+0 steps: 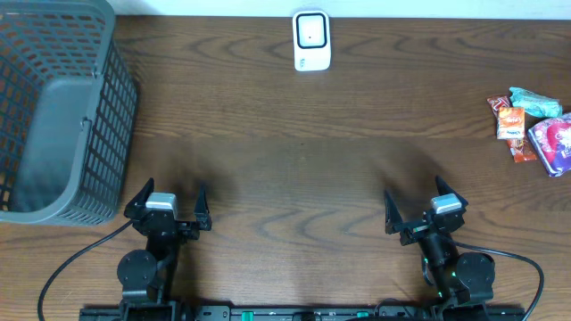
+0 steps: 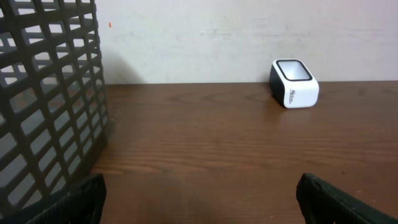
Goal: Scan the item barcode
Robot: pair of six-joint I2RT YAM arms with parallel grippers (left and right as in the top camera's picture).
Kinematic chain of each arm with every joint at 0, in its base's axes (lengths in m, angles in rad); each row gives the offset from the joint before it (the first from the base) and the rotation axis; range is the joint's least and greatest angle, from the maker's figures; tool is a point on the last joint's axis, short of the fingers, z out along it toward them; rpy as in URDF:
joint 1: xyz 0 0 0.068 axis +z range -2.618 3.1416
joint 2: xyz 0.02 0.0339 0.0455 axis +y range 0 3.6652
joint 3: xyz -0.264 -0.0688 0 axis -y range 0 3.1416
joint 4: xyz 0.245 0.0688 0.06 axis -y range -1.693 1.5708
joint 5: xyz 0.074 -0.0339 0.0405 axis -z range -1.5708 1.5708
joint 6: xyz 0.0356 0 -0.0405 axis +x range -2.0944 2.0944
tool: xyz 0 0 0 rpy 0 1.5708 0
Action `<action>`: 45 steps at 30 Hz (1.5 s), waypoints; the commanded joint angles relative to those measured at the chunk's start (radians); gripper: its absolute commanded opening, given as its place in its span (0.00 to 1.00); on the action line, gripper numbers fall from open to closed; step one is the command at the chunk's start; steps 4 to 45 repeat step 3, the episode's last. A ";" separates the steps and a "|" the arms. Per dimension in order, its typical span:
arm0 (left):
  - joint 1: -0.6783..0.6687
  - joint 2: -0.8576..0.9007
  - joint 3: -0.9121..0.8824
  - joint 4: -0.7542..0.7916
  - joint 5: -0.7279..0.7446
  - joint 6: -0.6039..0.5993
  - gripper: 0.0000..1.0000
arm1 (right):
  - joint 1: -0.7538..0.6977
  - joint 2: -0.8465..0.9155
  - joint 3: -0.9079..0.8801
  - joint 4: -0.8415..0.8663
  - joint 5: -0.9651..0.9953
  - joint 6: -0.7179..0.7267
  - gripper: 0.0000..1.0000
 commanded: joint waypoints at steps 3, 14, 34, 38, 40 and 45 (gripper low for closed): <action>0.004 -0.006 -0.013 -0.040 0.024 0.014 0.98 | 0.003 -0.006 -0.002 -0.004 0.008 0.008 0.99; 0.004 -0.006 -0.013 -0.040 0.024 0.014 0.98 | 0.003 -0.006 -0.002 -0.004 0.008 0.008 0.99; 0.004 -0.006 -0.013 -0.040 0.024 0.014 0.98 | 0.003 -0.006 -0.002 -0.004 0.008 0.008 0.99; 0.004 -0.006 -0.013 -0.040 0.024 0.014 0.98 | 0.003 -0.006 -0.002 -0.004 0.008 0.008 0.99; 0.004 -0.006 -0.013 -0.040 0.024 0.014 0.98 | 0.003 -0.006 -0.002 -0.004 0.008 0.008 0.99; 0.004 -0.006 -0.013 -0.040 0.024 0.014 0.98 | 0.003 -0.006 -0.002 -0.004 0.008 0.008 0.99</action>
